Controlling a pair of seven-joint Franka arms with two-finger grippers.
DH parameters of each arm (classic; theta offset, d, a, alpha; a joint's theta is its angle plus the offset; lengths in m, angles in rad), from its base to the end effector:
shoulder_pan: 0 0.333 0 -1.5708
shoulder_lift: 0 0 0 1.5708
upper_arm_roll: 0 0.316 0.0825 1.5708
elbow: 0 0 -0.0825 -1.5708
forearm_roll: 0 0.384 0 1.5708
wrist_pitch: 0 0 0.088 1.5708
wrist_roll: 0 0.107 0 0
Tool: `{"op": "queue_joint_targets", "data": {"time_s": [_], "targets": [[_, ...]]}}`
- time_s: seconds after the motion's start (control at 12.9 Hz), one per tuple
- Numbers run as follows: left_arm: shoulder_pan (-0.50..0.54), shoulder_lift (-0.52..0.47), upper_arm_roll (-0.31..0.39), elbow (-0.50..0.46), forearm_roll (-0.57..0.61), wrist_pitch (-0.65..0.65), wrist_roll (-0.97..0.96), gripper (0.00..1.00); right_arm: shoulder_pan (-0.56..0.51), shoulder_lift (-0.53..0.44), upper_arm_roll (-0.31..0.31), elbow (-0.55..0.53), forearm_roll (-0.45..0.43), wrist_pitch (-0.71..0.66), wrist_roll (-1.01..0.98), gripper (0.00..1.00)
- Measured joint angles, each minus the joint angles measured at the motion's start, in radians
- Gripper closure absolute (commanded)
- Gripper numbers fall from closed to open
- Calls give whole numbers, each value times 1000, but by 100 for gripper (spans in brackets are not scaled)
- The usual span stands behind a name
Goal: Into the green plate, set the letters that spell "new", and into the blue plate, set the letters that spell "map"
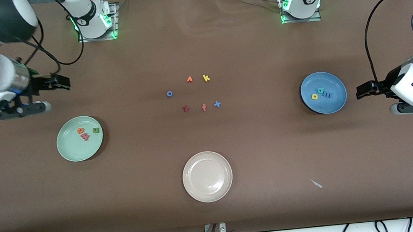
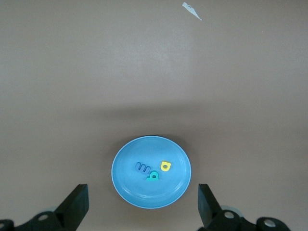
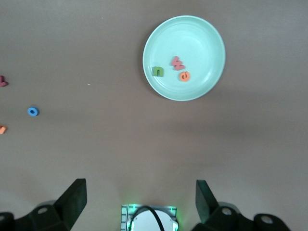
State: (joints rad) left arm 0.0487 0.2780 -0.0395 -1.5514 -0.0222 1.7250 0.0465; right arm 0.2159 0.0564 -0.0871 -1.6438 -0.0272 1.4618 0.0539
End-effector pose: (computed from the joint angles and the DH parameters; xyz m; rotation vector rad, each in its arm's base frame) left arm 0.6347 0.0064 0.4804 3.1016 -0.0493 -0.1603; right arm 0.5475 0.0689 0.5515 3.0647 0.1146 -0.3609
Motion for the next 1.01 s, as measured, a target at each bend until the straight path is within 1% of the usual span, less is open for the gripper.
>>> {"op": "queue_joint_targets", "data": {"time_s": [0.16, 0.31, 0.7, 1.01], "targets": [[0, 0, 0, -2, 0, 1, 0, 0, -28, -35, 1, 57, 0, -37, 0, 0], [0, 0, 0, -2, 0, 1, 0, 0, -67, -67, 1, 65, 0, -45, -1, 0], [0, 0, 0, -4, 0, 1, 0, 0, -106, -55, 4, 52, 7, -2, -2, 0], [-1, 0, 0, -4, 0, 1, 0, 0, -110, -48, 12, 50, 13, 19, -2, 0]]}}
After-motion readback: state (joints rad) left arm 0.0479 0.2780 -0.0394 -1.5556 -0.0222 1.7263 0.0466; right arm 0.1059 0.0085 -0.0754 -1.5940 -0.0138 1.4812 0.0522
